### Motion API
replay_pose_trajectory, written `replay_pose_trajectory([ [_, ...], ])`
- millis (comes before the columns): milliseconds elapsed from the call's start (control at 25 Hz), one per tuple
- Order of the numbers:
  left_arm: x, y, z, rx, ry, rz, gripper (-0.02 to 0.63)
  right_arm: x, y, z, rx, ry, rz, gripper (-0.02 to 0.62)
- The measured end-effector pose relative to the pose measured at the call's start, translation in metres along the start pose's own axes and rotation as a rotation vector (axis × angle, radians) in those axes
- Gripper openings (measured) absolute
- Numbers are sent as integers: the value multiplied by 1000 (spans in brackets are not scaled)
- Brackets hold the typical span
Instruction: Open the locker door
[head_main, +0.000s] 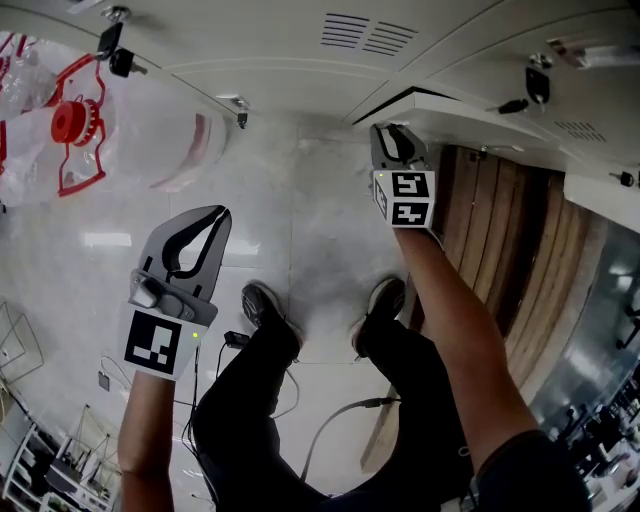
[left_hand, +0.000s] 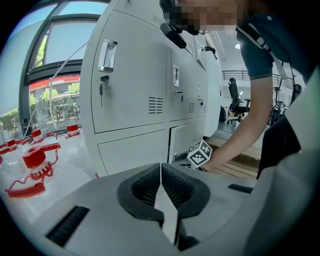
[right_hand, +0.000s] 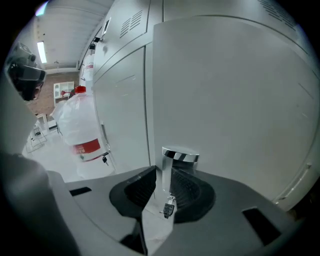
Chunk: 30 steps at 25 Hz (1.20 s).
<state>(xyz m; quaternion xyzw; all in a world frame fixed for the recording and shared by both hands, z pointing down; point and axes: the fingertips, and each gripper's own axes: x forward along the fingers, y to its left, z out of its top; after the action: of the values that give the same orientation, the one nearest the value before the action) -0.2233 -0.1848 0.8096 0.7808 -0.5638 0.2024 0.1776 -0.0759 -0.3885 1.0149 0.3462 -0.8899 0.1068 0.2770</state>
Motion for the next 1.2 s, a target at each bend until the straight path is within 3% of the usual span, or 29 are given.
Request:
replay_pose_trajectory([
  [160, 2, -3, -2, 3, -2, -2, 21, -22, 8, -15, -29, -21, -7, 78],
  [320, 5, -12, -6, 12, -2, -18, 21, -57, 15, -39, -21, -14, -84, 88],
  [400, 7, -17, -5, 12, 0, -26, 21, -72, 20, -53, 41, 17, -128, 103],
  [480, 8, -21, -3, 14, 1, -31, 21, -79, 25, -59, 128, 47, -170, 186],
  [520, 9, -23, -1, 15, -1, -33, 21, -82, 25, -60, 178, 56, -196, 196],
  [640, 8, -27, 5, 12, -8, -36, 21, -91, 14, -55, 295, 58, -277, 190],
  [680, 7, -28, 7, 11, -8, -36, 21, -93, 10, -53, 309, 58, -292, 159],
  [760, 3, -30, 10, 10, -3, -37, 21, -99, 7, -54, 314, 76, -296, 141],
  [920, -7, -33, 16, 6, 8, -42, 21, -116, 2, -63, 286, 126, -293, 175],
  [1200, -18, -45, 33, 15, 22, -53, 21, -147, -4, -80, 211, 196, -305, 173],
])
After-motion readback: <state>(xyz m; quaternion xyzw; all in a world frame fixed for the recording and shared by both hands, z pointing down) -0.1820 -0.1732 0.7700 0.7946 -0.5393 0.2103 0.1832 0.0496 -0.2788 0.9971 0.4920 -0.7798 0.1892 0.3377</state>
